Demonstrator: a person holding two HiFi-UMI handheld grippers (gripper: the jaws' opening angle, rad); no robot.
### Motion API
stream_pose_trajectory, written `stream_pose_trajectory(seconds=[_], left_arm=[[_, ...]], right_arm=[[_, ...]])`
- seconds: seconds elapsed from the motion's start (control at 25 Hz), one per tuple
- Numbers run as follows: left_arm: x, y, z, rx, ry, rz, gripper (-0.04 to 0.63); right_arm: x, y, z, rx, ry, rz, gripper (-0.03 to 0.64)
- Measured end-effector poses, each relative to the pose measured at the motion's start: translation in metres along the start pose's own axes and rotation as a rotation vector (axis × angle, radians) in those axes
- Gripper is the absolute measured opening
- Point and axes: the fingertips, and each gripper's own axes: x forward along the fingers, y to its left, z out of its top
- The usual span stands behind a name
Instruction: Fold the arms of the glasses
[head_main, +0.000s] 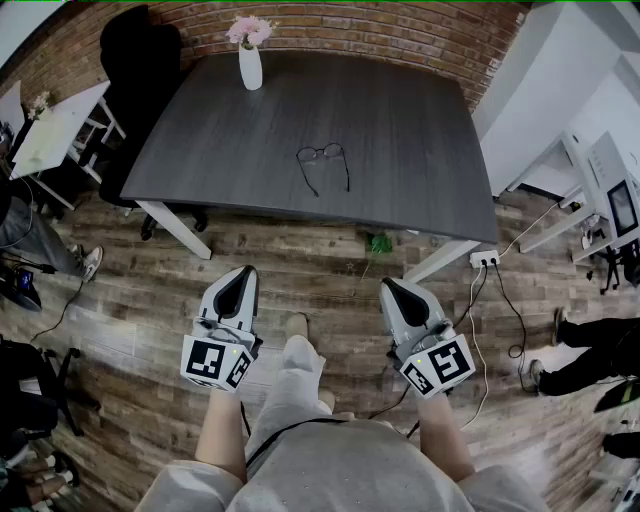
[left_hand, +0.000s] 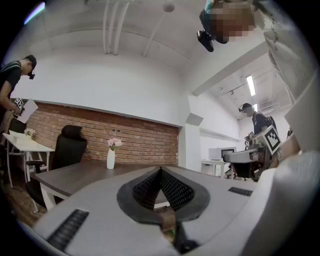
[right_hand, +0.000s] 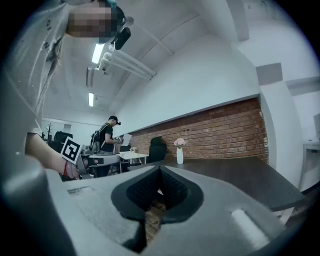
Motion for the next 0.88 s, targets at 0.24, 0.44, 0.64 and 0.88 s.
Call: stream_pose_trajectory(seconds=[0.24,0.44,0.64,0.88], left_arm=[[0.066,0.026,0.009,-0.028,0.000,-0.025,-0.002],[0.112,0.052,0.001,-0.038,0.003,-0.055,-0.002],[0.155,0.075,-0.007,-0.059,0.032,-0.091,-0.002],[0.203,0.093,-0.021,-0.061,0.073,-0.175,-0.002]], right_arm=[[0.055,-0.035,0.001,0.000,0.013,0.006,0.002],[0.098,-0.060,0.000,-0.006,0.037,-0.001,0.002],[0.138,-0.080,-0.008,0.008,0.072,-0.019,0.002],[0.184,-0.104,-0.021,0.043,0.096,-0.052,0.002]])
